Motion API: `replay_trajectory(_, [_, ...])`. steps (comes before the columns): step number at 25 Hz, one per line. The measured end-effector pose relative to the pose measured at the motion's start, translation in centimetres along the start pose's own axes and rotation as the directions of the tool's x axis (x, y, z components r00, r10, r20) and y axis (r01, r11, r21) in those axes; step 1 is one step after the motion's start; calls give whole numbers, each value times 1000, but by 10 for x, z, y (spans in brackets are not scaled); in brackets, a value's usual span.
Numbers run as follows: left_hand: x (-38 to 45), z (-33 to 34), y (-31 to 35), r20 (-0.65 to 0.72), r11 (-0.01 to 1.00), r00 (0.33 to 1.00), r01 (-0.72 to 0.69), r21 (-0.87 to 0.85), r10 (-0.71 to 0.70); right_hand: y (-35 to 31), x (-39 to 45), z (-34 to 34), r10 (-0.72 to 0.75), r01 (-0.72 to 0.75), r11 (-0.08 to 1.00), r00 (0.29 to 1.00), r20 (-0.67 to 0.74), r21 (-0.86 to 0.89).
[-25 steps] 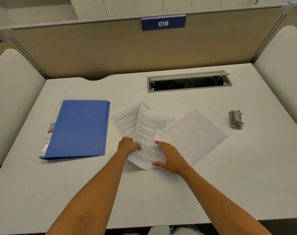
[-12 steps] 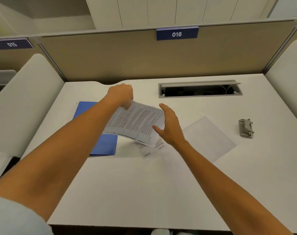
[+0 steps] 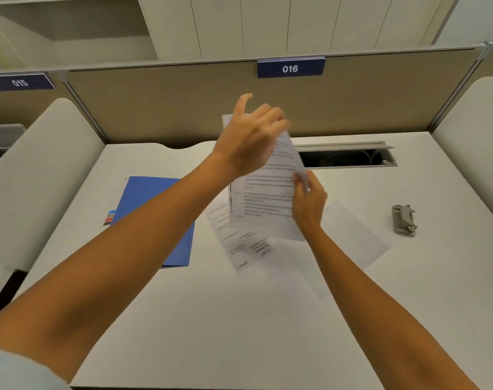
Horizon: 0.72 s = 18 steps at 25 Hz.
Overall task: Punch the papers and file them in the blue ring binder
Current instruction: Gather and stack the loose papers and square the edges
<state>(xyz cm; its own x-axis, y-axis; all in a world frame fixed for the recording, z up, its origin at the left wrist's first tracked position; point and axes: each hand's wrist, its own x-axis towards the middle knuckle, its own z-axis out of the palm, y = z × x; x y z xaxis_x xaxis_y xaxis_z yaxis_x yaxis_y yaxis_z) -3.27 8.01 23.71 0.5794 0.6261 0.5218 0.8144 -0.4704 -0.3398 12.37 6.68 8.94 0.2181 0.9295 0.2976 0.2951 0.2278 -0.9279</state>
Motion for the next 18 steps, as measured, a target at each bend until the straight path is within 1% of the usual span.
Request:
replay_trajectory(1, [-5,5,2,-87,995,992,85,-60,-91,10,1,-10,82,-80,996,995,-62,36])
replay_trajectory(2, [-10,10,5,-135,971,967,201,-126,-217,22,1,-20,183,-174,982,976,-119,78])
replay_trajectory(3, [-18,17,10,-139,921,919,339,-192,-368,35,0,-30,292,-275,954,941,-168,116])
replay_trajectory(4, [-27,26,14,-97,839,850,484,-248,-518,48,-2,-39,398,-371,915,895,-202,158])
replay_trajectory(5, [-37,36,20,-11,733,764,614,-292,-645,62,-7,-48,500,-461,863,838,-218,208])
replay_trajectory(6, [-48,49,27,106,618,675,718,-319,-730,74,-12,-56,597,-533,795,771,-220,289])
replay_trajectory(7, [-60,63,35,232,508,586,800,-319,-777,82,-18,-64,677,-577,720,707,-206,385])
replay_trajectory(8, [-73,76,43,349,411,496,864,-292,-795,88,-24,-71,732,-597,653,656,-184,467])
replay_trajectory(9, [-85,88,52,448,330,409,912,-245,-795,93,-29,-76,765,-607,607,622,-168,514])
replay_trajectory(11, [-104,108,68,596,188,219,975,-115,-773,101,-40,-81,789,-628,577,595,-156,523])
replay_trajectory(13, [-118,122,85,693,55,9,997,45,-721,104,-48,-81,784,-640,585,603,-147,498])
replay_trajectory(15, [-127,131,103,737,-88,-189,981,174,-649,106,-55,-80,763,-640,613,631,-138,463])
replay_trajectory(16, [-131,134,111,745,-150,-266,964,221,-612,108,-59,-80,751,-644,630,647,-130,434])
replay_trajectory(18, [-135,138,124,740,-219,-374,928,303,-559,114,-65,-80,735,-651,653,669,-115,387])
